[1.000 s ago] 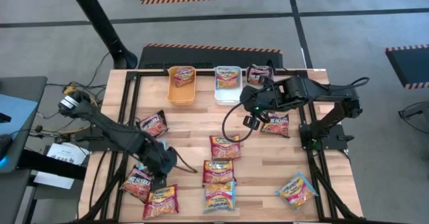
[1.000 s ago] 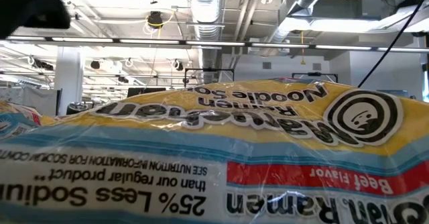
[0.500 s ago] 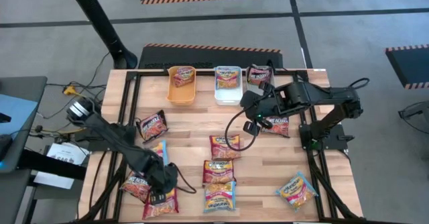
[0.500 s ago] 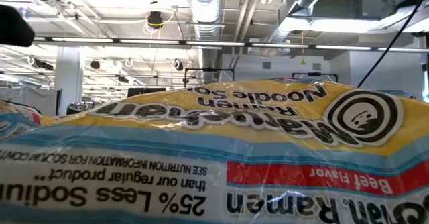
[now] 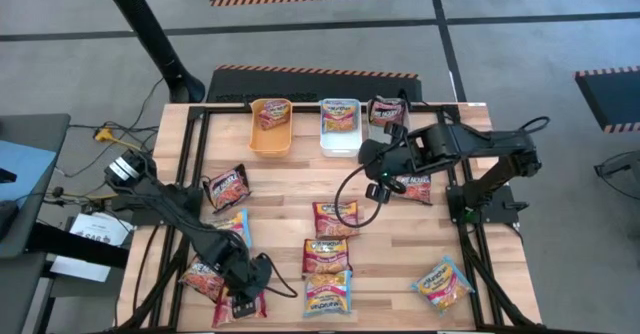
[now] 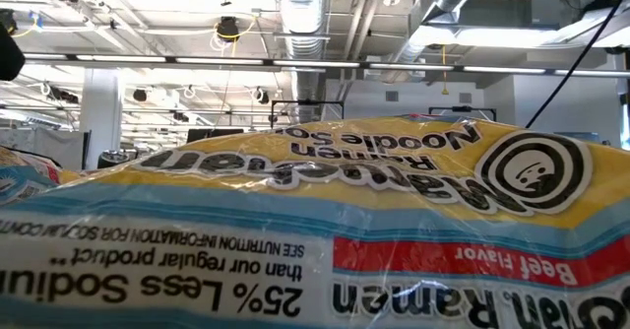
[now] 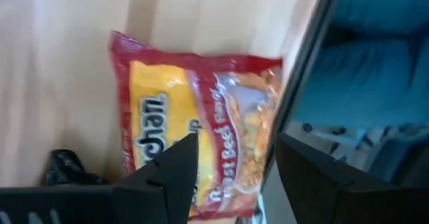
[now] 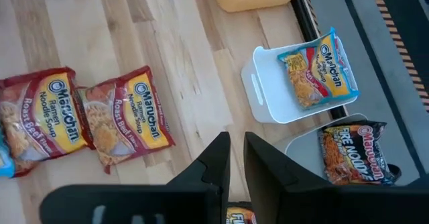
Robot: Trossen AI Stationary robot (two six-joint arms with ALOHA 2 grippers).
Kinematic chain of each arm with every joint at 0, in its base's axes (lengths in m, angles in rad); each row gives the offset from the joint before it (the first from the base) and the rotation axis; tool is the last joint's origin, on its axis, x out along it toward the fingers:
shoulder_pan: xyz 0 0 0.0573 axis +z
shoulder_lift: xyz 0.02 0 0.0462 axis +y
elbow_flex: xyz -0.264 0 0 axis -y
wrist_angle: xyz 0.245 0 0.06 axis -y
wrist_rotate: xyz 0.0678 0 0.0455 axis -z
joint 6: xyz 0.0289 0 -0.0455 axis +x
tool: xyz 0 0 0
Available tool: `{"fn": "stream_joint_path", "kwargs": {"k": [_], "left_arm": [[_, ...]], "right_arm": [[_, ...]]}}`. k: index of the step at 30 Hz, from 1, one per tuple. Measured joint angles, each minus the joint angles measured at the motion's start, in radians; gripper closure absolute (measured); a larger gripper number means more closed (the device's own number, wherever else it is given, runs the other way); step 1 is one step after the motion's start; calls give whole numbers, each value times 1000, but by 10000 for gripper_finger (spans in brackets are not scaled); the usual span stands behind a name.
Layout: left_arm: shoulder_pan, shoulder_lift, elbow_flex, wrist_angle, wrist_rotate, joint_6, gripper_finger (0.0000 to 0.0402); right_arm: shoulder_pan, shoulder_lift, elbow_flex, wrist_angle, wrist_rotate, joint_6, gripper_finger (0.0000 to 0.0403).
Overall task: Sort Maruchan noodles
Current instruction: Put the red noodle pack into the yellow bin
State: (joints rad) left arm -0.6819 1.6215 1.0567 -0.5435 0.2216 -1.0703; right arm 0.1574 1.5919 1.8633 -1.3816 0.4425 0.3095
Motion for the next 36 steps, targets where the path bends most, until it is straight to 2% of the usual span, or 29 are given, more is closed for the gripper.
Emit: {"fn": "stream_joint_path", "kwargs": {"k": [12, 20, 30, 36], "left_arm": [[-29, 1, 0, -9, -56, -111, 213], [-62, 12, 1, -20, -112, -160, 213], [-63, 114, 5, -32, -44, -209, 213], [-65, 155, 7, -46, -58, -242, 214]], "right_arm": [[0, 1, -104, 8, 0, -23, 334], [0, 0, -119, 14, 1, -22, 334], [-1, 1, -119, 28, 0, -21, 334], [-1, 1, -119, 28, 0, -20, 334]]}}
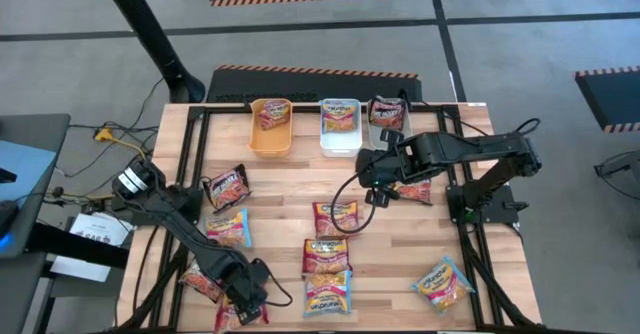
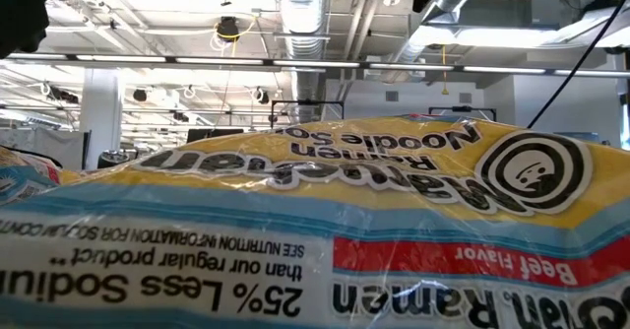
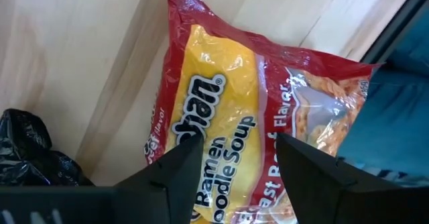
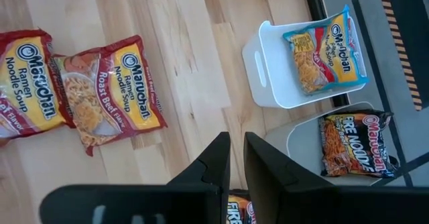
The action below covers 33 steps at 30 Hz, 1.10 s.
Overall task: Sort Maruchan noodles
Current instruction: Put the red noodle pack into the yellow bin
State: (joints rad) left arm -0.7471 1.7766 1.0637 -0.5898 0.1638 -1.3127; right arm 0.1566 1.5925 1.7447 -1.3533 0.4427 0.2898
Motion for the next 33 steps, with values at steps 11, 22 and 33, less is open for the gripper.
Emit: {"fn": "stream_joint_path", "kwargs": {"k": [11, 22, 33], "left_arm": [[-1, 4, -2, -17, -54, -15, 297], [2, 3, -8, 58, -134, 122, 400], [145, -7, -7, -4, -152, 300, 401]], "right_arm": [[0, 0, 0, 0, 0, 0, 334], [0, 0, 0, 1, 2, 0, 334], [-2, 0, 1, 0, 4, -2, 335]]}}
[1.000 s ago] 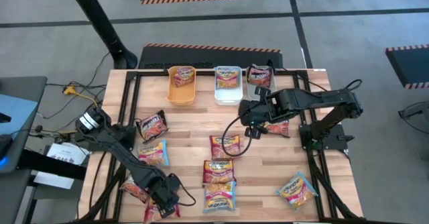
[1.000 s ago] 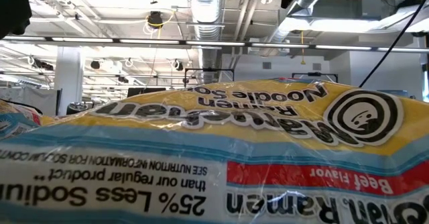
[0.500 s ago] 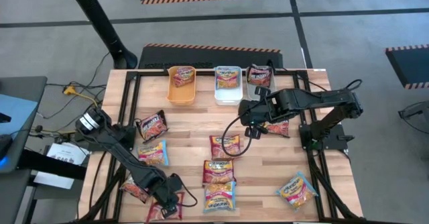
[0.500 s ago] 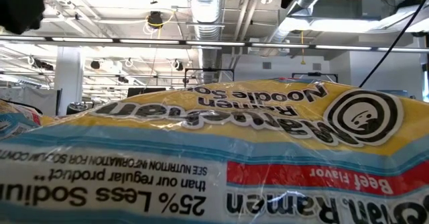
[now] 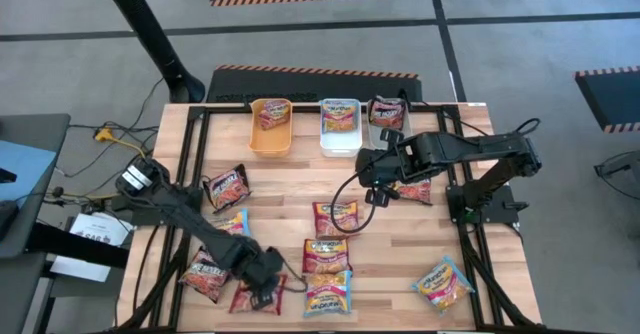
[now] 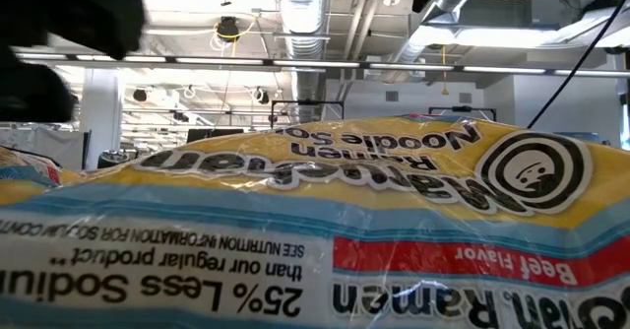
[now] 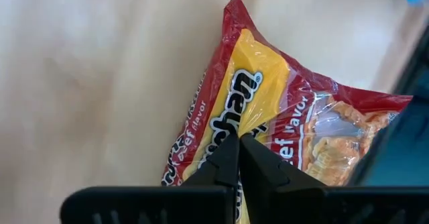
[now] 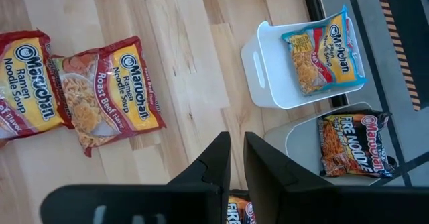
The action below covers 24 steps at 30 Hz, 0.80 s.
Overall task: Sort Maruchan noodles
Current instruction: Put the red noodle pack into the yellow bin
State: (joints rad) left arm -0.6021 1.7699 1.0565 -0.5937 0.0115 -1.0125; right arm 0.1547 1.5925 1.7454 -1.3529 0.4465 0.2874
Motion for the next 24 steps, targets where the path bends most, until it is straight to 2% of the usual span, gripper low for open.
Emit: {"fn": "stream_joint_path", "kwargs": {"k": [17, 24], "left_arm": [[333, -15, 2, -162, -135, 371, 401], [457, -53, -3, -193, -116, 456, 401]], "right_arm": [[0, 0, 0, 0, 0, 1, 336], [0, 0, 0, 0, 0, 1, 336]]}}
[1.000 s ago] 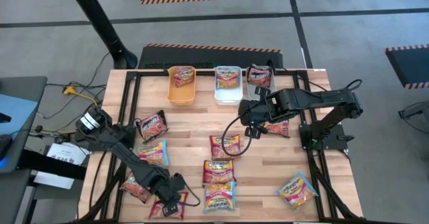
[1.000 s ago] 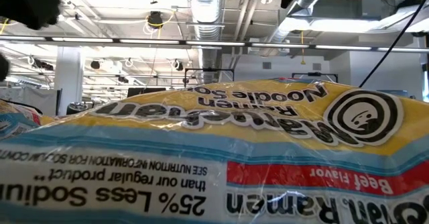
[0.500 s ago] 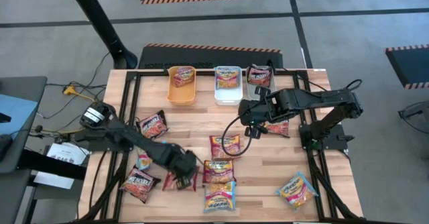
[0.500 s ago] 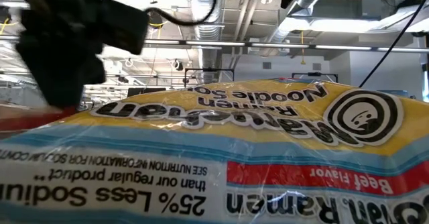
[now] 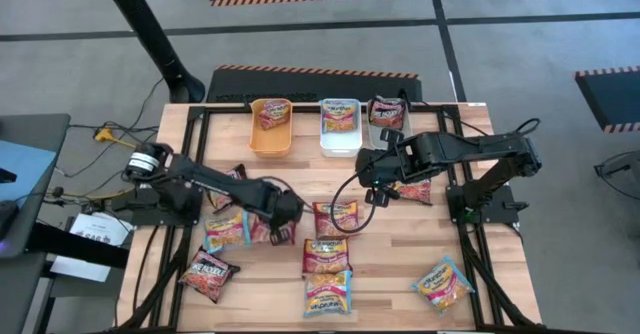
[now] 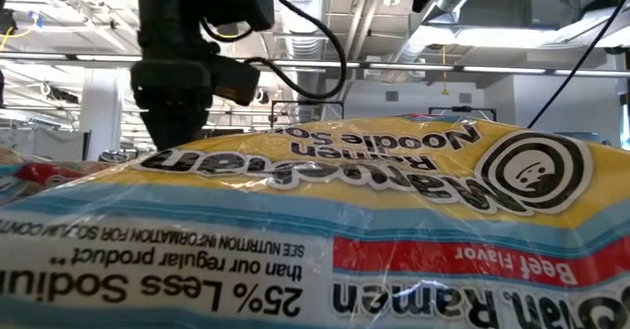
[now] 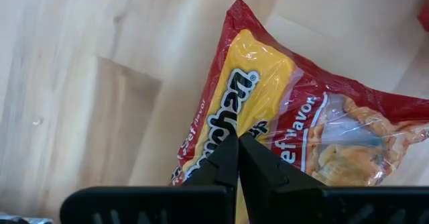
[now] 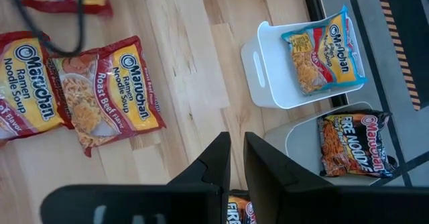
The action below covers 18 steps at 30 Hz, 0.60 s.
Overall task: Sort Maruchan noodles
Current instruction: Put the red noodle pack into the yellow bin
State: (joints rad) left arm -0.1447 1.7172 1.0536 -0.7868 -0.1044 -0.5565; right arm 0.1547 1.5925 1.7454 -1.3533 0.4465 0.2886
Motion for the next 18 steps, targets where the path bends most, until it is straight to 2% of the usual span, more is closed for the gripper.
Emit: {"fn": "stream_joint_path", "kwargs": {"k": [8, 15, 18], "left_arm": [[82, -30, -3, 4, 122, 34, 392], [127, -31, -1, 31, 163, 60, 344], [149, -31, -1, 47, 218, 75, 321]], "right_arm": [[0, 0, 0, 0, 0, 10, 336], [0, 0, 0, 0, 0, 18, 336], [0, 0, 0, 0, 0, 18, 336]]}}
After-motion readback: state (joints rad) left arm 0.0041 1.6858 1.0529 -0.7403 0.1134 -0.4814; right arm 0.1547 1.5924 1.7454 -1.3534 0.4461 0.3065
